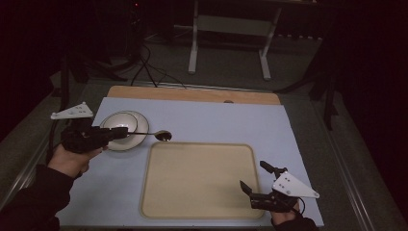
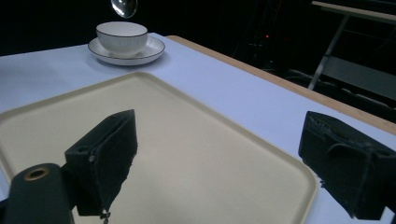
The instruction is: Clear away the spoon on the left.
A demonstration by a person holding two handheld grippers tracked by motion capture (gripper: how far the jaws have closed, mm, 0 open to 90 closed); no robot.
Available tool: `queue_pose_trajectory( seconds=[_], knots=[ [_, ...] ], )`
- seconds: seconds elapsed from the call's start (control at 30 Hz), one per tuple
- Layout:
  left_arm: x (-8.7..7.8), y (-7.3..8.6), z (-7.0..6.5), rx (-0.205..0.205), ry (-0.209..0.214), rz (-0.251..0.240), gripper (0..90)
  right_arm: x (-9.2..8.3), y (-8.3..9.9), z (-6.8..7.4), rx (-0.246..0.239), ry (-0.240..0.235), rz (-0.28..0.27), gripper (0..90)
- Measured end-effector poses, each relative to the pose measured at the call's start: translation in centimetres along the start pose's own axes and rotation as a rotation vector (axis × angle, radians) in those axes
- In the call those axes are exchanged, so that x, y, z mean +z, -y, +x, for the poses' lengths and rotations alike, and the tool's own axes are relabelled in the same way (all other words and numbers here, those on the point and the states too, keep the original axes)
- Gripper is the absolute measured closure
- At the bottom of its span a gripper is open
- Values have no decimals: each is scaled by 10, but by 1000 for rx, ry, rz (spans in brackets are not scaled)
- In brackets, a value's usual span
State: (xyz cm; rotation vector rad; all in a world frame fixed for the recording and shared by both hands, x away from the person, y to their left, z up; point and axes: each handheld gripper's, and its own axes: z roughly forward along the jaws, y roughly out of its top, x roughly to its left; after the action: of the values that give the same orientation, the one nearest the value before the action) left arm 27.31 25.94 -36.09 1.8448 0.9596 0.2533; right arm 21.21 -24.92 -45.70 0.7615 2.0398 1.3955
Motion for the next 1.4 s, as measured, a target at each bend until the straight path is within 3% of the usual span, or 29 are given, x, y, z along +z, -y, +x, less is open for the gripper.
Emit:
queue_pose_trajectory(
  seconds=[0.03,0.27,0.3,0.7,1.4],
  knots=[
    [2,-2,-4,26,16,18,894,0,0,0,0,-1,-1,119],
    [7,-6,-13,74,67,58,894,1,0,0,-4,0,0,119],
    [8,-7,-17,98,73,72,894,0,0,0,-2,-1,0,119],
    [18,-12,-32,180,146,142,894,1,0,1,-5,-8,-6,118],
    [46,-8,-48,263,243,292,893,1,0,1,-6,-14,-1,118]
  ],
)
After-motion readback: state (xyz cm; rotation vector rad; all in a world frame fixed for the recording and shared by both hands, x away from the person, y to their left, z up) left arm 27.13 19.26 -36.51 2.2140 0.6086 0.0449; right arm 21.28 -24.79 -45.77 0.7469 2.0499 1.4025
